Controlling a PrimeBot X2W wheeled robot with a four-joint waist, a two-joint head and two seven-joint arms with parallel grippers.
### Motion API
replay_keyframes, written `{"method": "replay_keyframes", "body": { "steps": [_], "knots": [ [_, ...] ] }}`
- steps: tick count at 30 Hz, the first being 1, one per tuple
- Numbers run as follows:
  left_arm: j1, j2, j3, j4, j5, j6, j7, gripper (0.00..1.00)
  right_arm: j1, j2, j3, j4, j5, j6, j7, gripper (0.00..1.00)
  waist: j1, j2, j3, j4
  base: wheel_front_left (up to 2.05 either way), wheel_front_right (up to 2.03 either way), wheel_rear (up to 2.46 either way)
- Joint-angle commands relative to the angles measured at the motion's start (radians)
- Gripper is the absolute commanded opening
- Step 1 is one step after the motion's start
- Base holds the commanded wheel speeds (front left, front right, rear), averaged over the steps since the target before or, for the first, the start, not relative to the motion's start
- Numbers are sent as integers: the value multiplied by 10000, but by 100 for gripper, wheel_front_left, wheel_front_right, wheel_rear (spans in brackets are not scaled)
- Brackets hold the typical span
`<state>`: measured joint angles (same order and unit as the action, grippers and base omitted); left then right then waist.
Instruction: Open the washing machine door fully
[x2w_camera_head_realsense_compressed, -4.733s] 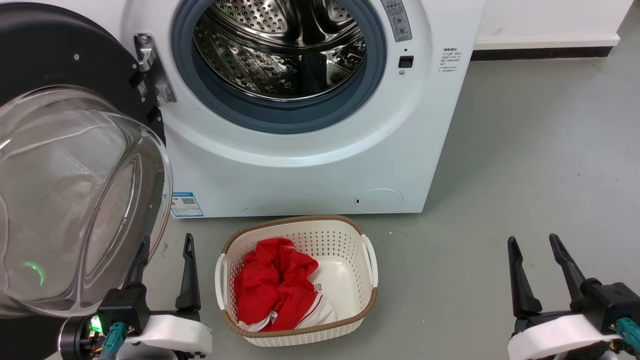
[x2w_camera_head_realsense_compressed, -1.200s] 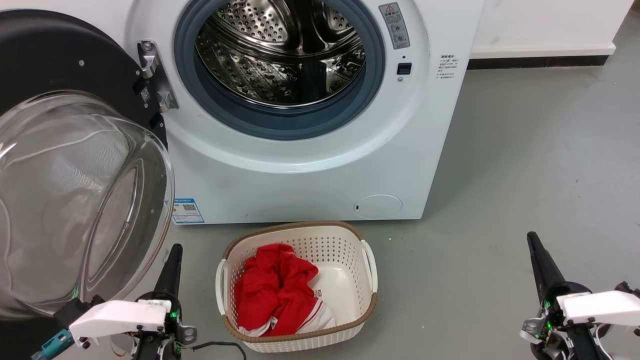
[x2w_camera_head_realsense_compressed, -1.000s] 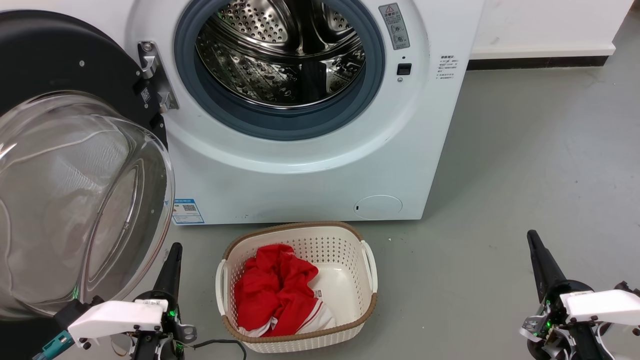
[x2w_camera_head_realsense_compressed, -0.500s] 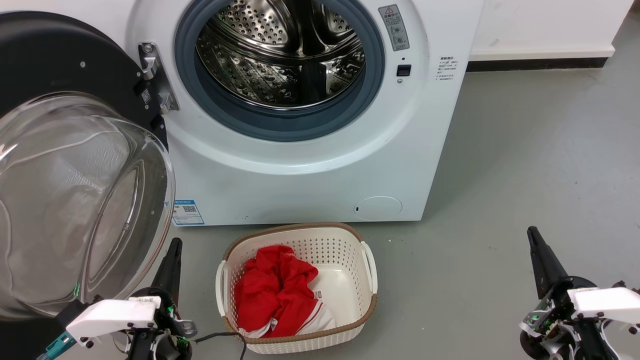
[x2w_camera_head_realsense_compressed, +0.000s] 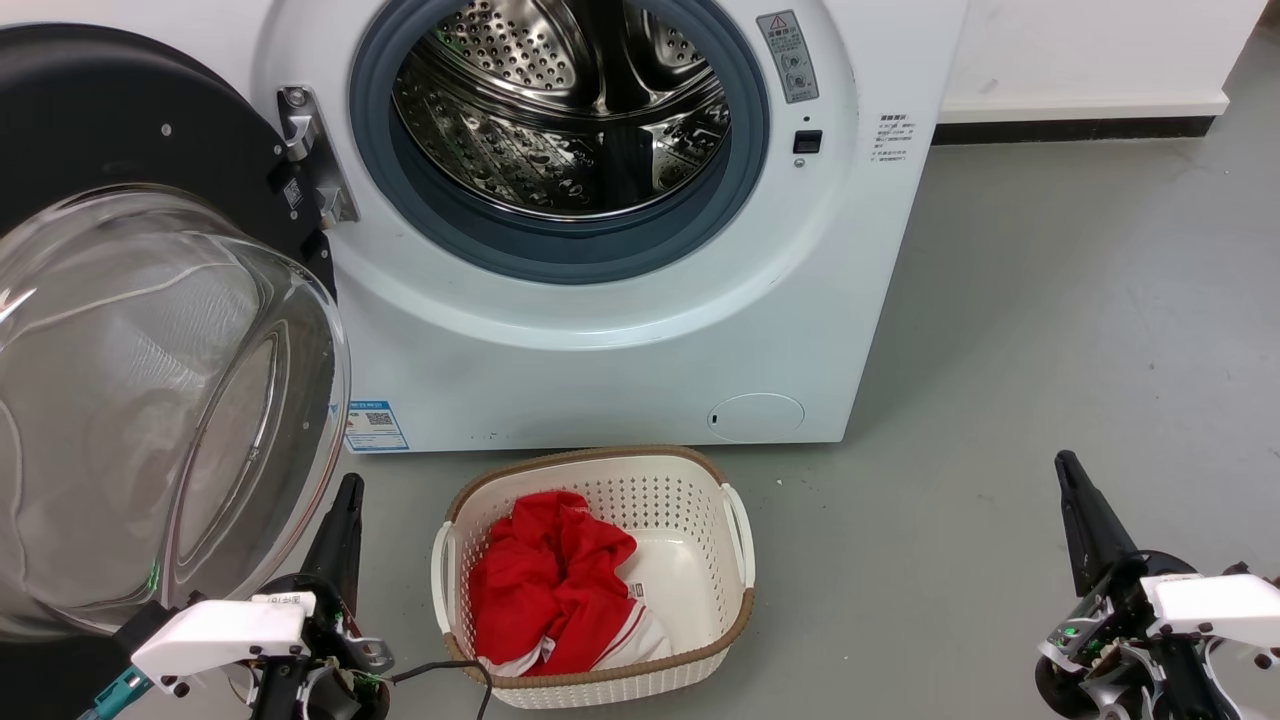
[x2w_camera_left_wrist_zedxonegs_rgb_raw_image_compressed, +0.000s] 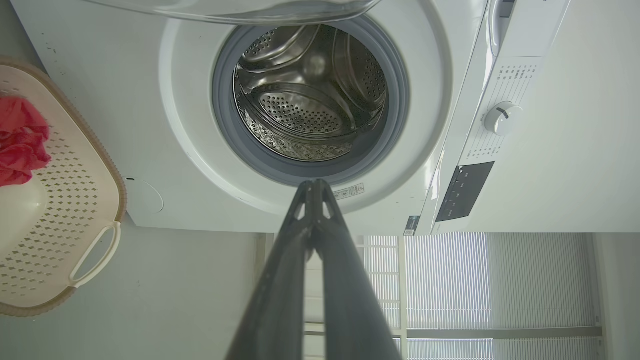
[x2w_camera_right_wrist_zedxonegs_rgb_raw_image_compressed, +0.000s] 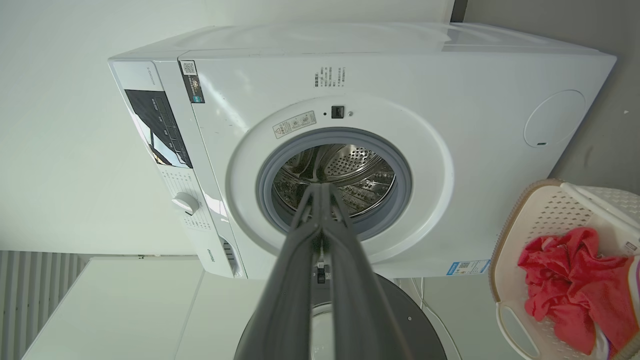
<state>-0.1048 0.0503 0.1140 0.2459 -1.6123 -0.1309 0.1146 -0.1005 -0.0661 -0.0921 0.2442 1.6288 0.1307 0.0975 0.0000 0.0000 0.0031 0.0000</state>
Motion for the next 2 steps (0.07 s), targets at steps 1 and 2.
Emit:
{"method": "replay_keyframes", "body": {
  "steps": [1,2],
  "knots": [
    [-81,-18,33,8,-7,-27,30,0,-125,13,-26,15,17,0,19,0,0,0,0,0,0,0,0],
    [-81,-18,33,8,-8,-27,30,0,-123,15,-28,15,13,0,23,0,0,0,0,0,0,0,0]
  ]
}}
